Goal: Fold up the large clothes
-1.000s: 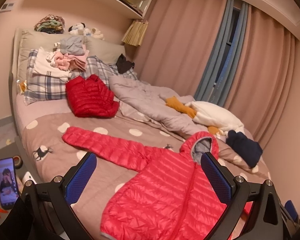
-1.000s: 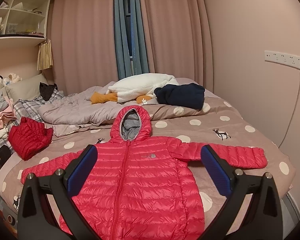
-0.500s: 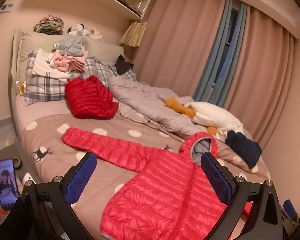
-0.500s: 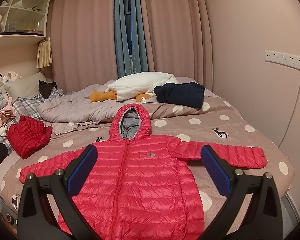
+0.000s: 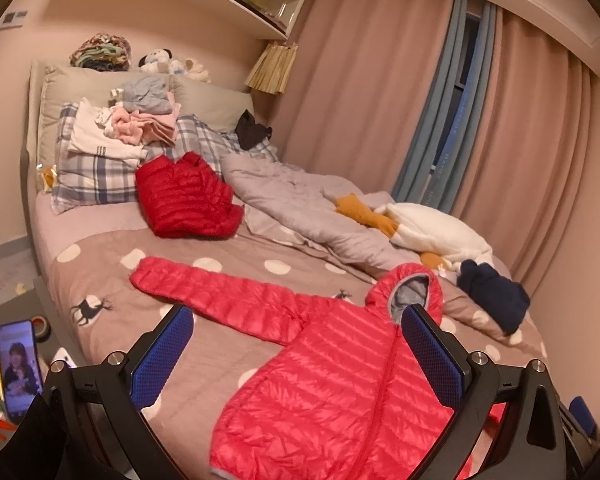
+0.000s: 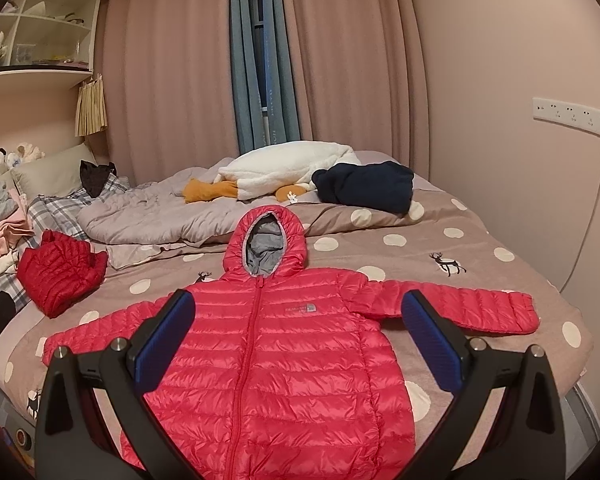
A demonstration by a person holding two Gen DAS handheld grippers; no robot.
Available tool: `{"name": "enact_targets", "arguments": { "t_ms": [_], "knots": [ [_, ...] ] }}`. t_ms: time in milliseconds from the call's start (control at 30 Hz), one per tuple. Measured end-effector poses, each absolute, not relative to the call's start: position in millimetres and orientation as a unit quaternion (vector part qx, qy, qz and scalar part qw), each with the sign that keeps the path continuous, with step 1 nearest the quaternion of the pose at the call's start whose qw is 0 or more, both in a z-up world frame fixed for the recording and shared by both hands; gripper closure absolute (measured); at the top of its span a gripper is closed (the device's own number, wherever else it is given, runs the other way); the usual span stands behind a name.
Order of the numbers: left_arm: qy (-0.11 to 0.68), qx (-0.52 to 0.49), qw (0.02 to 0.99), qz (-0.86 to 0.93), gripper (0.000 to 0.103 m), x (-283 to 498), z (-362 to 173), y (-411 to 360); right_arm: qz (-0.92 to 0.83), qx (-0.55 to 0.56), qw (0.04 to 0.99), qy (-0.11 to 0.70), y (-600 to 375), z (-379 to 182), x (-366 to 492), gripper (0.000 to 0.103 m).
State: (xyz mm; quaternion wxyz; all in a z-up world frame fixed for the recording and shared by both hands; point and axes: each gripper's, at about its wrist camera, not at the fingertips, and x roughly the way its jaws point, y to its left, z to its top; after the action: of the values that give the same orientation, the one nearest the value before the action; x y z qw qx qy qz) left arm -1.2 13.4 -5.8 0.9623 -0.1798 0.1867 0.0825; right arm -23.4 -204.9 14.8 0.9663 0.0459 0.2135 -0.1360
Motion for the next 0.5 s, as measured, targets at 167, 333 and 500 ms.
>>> {"name": "enact_targets", "arguments": {
  "t_ms": [167,333,500],
  "knots": [
    [0.186,-0.181,0.962,0.083,0.000,-0.9,-5.0,12.9,-0.133,0.045,0.966,0.216,-204.9,13.4,-23.5,0.000],
    [0.185,-0.180,0.962,0.083,0.000,-0.8,-5.4,12.7,-0.133,0.047,0.966,0.216,-205.8,12.8,-24.8,0.000],
    [0.187,-0.178,0.963,0.080,0.000,0.8,-5.3,10.2,-0.137,0.044,0.966,0.217,-207.8,12.5,-25.2,0.000]
  ]
}}
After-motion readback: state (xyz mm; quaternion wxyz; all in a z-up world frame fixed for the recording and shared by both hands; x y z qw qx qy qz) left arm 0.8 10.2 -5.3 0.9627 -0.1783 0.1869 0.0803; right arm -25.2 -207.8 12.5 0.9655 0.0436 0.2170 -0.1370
